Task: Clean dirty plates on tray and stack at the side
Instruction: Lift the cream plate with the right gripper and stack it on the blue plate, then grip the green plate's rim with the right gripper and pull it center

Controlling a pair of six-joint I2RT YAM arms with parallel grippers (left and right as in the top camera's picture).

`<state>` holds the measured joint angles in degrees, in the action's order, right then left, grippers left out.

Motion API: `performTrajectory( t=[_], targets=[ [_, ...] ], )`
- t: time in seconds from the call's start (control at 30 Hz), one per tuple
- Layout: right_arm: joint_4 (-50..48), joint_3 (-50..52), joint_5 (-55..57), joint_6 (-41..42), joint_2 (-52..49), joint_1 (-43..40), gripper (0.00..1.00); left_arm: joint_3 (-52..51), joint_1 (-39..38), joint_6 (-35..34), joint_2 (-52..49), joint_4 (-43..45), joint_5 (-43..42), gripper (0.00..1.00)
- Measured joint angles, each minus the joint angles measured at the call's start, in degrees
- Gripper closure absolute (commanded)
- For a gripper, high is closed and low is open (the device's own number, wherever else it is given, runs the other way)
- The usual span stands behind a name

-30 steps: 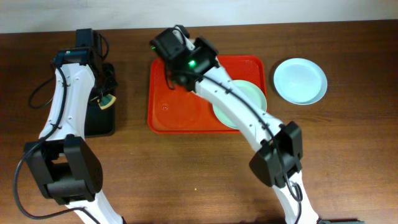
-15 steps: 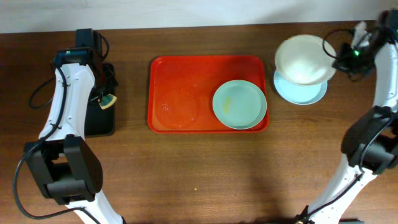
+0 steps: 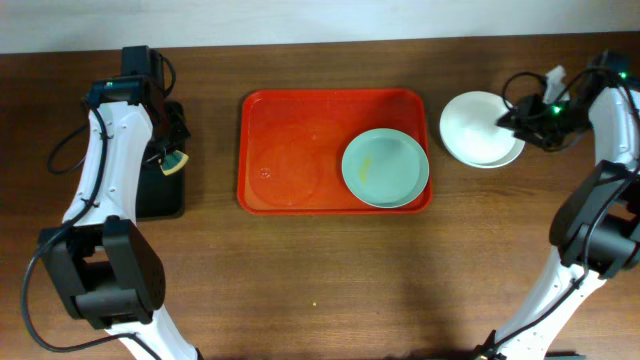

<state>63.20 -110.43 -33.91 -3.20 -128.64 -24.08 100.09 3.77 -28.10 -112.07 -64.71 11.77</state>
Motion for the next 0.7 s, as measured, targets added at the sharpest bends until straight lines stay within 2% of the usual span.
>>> performTrajectory(
  t=[0.07,0.1,0.13,0.23,0.3,0.33,0.37,0.57,0.7],
  targets=[
    [1.66,0.0,-4.35,-2.29,0.0,4.31,0.36,0.0,0.0,0.0,0.0,0.0,-0.02,1.0],
    [1.79,0.0,-4.46,-2.95,0.0,7.13,0.36,0.0,0.0,0.0,0.0,0.0,-0.02,1.0],
    [1.95,0.0,-2.62,-3.23,0.02,10.47,0.4,0.0,0.0,0.0,0.0,0.0,-0.02,1.0],
    [5.25,0.0,13.77,-0.87,0.02,21.09,0.45,0.0,0.0,0.0,0.0,0.0,-0.31,1.0],
    [6.82,0.0,20.46,0.33,0.02,25.97,0.48,0.0,0.0,0.0,0.0,0.02,-0.39,1.0],
    [6.62,0.17,22.95,1.53,0.02,27.28,0.59,0.0,0.0,0.0,0.0,0.0,-0.39,1.0],
    [6.03,0.76,24.39,2.38,0.09,27.74,0.62,0.0,0.0,0.0,0.0,0.0,-0.39,1.0],
    [5.35,7.06,27.06,6.14,0.11,27.87,0.62,0.0,0.02,0.0,0.0,-0.02,-0.39,1.0],
    [4.26,8.57,27.28,6.27,0.11,27.87,0.8,0.0,0.0,0.0,0.0,-0.02,-0.39,1.0]
  ],
)
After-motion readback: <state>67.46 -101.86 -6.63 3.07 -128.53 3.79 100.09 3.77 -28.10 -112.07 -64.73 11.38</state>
